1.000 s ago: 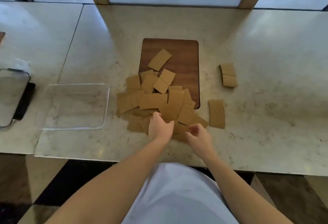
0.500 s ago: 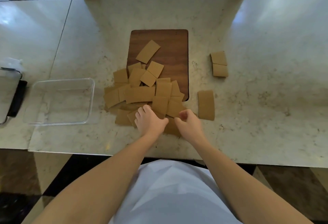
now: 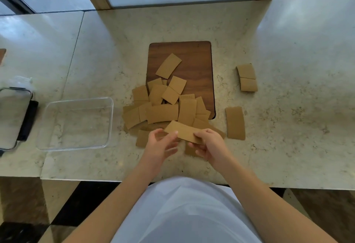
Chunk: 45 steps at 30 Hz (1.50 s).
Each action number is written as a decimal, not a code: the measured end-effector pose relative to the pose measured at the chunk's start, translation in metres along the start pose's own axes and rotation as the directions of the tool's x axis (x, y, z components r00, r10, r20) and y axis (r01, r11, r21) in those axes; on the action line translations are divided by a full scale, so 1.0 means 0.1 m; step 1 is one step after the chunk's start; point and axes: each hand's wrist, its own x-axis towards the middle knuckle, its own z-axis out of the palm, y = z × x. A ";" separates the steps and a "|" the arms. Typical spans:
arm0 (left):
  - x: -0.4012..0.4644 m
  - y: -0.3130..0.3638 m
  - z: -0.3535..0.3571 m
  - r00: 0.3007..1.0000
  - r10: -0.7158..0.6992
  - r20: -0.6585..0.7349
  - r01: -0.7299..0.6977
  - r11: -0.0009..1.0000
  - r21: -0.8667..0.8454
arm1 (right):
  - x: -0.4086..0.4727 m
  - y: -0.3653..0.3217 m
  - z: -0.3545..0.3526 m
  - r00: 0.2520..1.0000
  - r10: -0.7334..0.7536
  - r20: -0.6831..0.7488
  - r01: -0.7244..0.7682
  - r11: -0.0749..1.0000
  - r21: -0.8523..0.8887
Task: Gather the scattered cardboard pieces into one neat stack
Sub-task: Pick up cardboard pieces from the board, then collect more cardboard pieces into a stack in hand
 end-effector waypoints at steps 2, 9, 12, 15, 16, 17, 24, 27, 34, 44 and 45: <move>0.03 0.00 -0.01 0.991 -0.100 0.092 0.118 0.966 -0.229 | -0.03 0.06 0.10 0.991 0.066 0.115 -0.074 0.995 0.066; 0.16 0.05 -0.01 0.983 -0.172 0.064 0.183 0.936 -0.302 | 0.00 0.27 0.11 0.990 0.023 0.137 0.064 0.802 -0.594; 0.17 0.09 -0.02 0.976 -0.207 0.067 0.218 0.930 -0.298 | 0.12 0.28 -0.12 0.926 -0.375 0.036 0.177 0.347 -0.921; 0.17 0.10 0.00 0.975 -0.187 0.122 0.216 0.930 -0.298 | 0.19 0.33 -0.35 0.865 -0.462 0.195 0.144 -0.144 -0.979; 0.17 0.09 0.01 0.973 -0.181 0.141 0.216 0.928 -0.302 | 0.20 0.34 -0.39 0.861 -0.459 0.218 0.123 -0.229 -0.966; 0.17 0.08 0.01 0.971 -0.178 0.157 0.219 0.924 -0.312 | 0.22 0.35 -0.42 0.858 -0.461 0.229 0.110 -0.270 -0.956; 0.04 -0.12 0.15 0.969 -0.219 0.112 0.246 0.873 -0.421 | 0.26 0.26 -0.47 0.916 -0.367 0.162 0.213 0.105 -0.971; 0.01 -0.18 0.22 0.965 -0.248 0.089 0.262 0.869 -0.419 | 0.25 0.19 -0.51 0.959 -0.246 0.138 0.229 0.392 -0.891; 0.03 -0.27 0.29 0.954 -0.300 0.029 0.287 0.875 -0.391 | 0.10 0.07 -0.49 0.926 -0.355 0.128 0.307 0.513 -0.802; 0.04 -0.39 0.48 0.924 -0.332 0.188 0.381 0.809 -0.447 | -0.26 0.15 -0.49 0.528 -0.793 0.303 0.751 0.270 -0.603; 0.06 -0.39 0.49 0.923 -0.333 0.191 0.384 0.802 -0.458 | -0.26 0.15 -0.52 0.451 -0.817 0.358 0.776 0.162 -0.610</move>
